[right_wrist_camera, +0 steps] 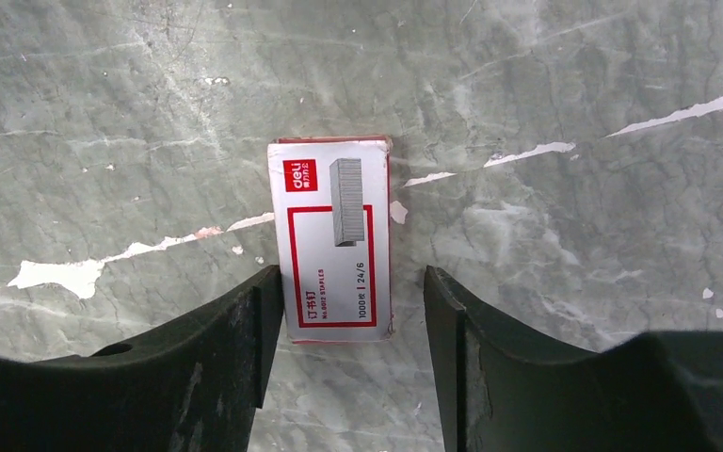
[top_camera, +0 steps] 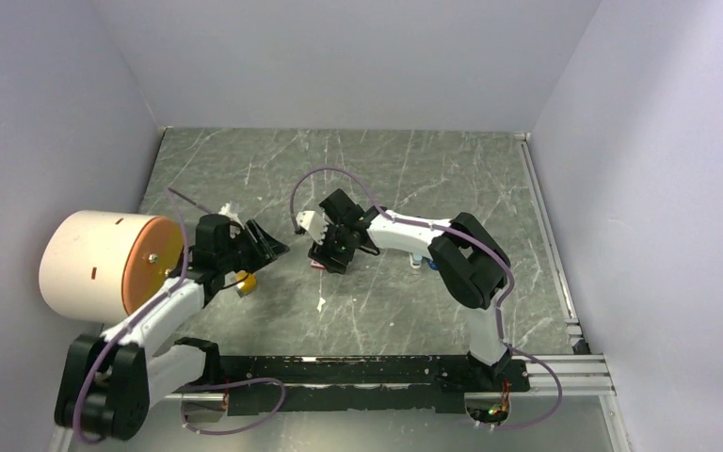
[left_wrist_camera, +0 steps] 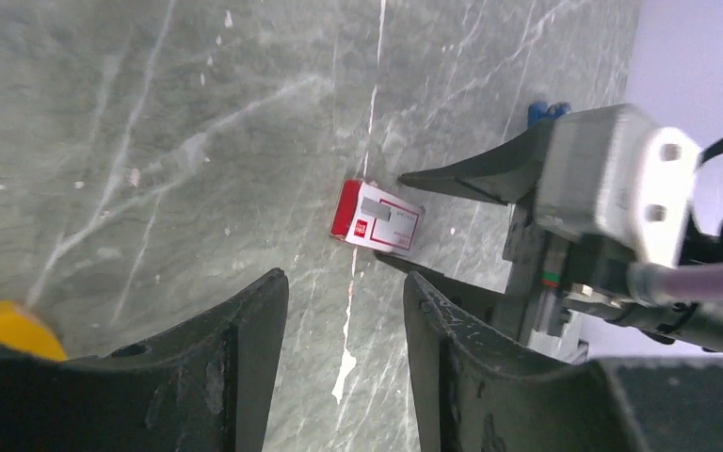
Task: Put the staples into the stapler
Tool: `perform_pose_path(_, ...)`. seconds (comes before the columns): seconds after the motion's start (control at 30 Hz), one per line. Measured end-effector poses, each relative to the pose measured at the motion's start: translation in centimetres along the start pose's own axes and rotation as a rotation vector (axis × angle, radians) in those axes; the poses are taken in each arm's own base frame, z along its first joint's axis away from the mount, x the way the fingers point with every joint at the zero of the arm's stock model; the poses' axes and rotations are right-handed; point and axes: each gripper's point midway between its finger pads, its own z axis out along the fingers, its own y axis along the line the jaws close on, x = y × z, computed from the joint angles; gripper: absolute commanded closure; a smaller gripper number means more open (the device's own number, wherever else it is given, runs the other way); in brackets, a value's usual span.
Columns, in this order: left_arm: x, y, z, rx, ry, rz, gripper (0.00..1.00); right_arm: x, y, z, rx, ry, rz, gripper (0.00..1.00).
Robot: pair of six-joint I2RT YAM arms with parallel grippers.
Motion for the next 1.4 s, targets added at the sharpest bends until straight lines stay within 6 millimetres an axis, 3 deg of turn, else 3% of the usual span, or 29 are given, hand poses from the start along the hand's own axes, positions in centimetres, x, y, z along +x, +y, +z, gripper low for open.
perform_pose_path(0.17,3.1,0.7,2.6,0.032,0.17,-0.032,0.37,-0.2,-0.2,0.1,-0.017,-0.031,-0.014,0.44)
perform_pose_path(0.37,5.8,0.0,5.3,0.063,0.304,-0.02,0.48,-0.3,0.1,0.1,-0.057,-0.091,-0.091,0.44)
perform_pose_path(0.47,5.5,-1.1,6.5,0.096,0.309,-0.004,0.61,-0.4,0.2,0.1,-0.077,-0.113,-0.121,0.44)
perform_pose_path(0.53,5.2,-1.5,7.3,0.113,0.304,0.006,0.64,-0.5,0.3,0.1,-0.087,-0.119,-0.134,0.44)
perform_pose_path(0.7,5.7,-0.8,8.4,0.097,0.324,0.008,0.67,-0.5,0.5,0.1,-0.1,-0.125,-0.152,0.44)
perform_pose_path(1.4,6.6,-0.3,9.2,0.091,0.366,0.037,0.73,-0.9,0.6,0.3,-0.098,-0.136,-0.164,0.48)
